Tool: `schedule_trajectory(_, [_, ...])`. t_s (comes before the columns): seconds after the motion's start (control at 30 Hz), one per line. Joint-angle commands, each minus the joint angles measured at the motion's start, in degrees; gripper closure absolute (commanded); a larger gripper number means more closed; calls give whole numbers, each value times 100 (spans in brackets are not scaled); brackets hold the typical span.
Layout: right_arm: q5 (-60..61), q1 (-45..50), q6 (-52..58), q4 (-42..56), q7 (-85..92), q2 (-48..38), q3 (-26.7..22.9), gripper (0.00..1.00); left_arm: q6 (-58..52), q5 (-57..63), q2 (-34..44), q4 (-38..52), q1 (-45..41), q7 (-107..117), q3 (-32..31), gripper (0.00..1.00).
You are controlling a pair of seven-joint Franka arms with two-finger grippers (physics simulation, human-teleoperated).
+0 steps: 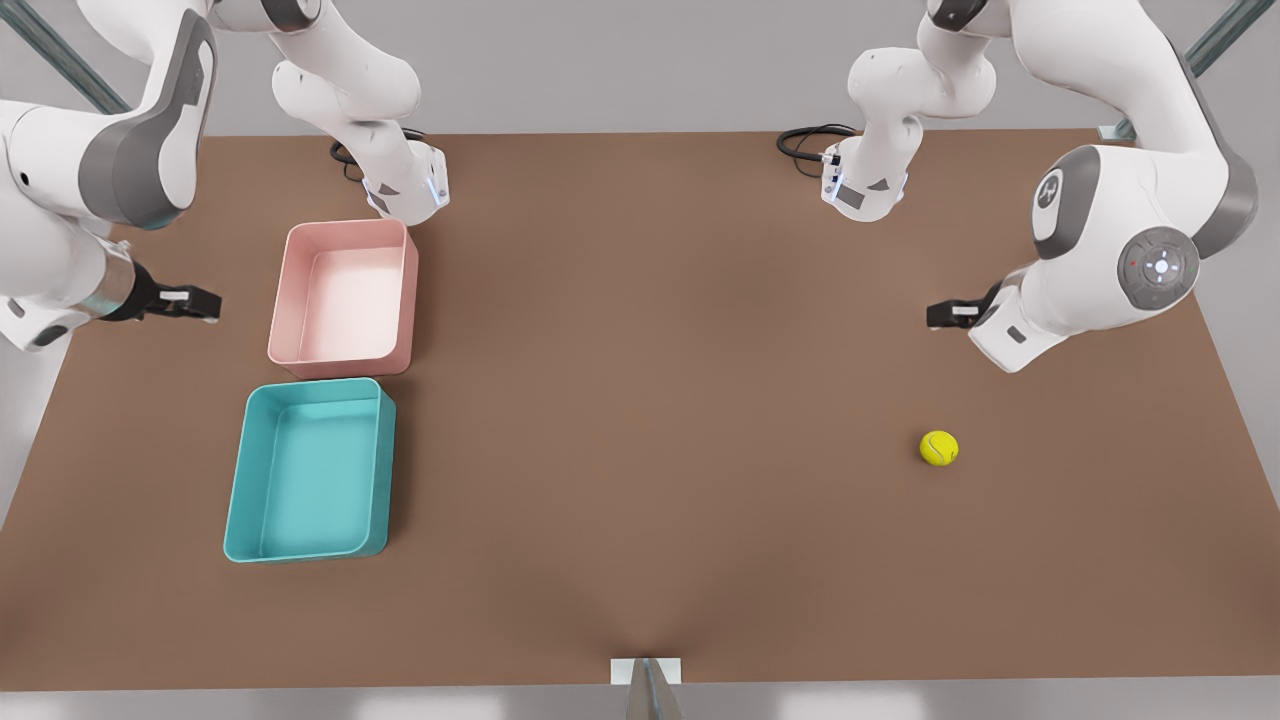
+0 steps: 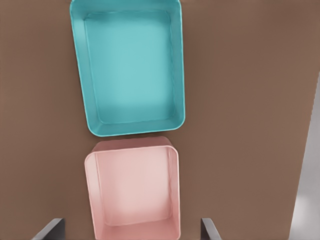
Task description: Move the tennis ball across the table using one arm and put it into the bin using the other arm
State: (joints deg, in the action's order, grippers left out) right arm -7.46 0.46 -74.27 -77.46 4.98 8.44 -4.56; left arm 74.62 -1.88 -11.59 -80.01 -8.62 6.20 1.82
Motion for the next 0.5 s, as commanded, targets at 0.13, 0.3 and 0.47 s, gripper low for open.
schedule_trajectory(0.13, [17,-11,-422,-32,74,26,-1,0,1553,-23,-167,-585,61,-1572,72,73])
schedule_trajectory(0.3, [316,156,-422,-199,74,193,-1,0,3392,-14,-1662,-850,870,-7885,73,79])
schedule_trajectory(0.47, [228,156,-572,-533,100,-9,-10,0,4183,188,-2277,-876,1284,-11816,362,79])
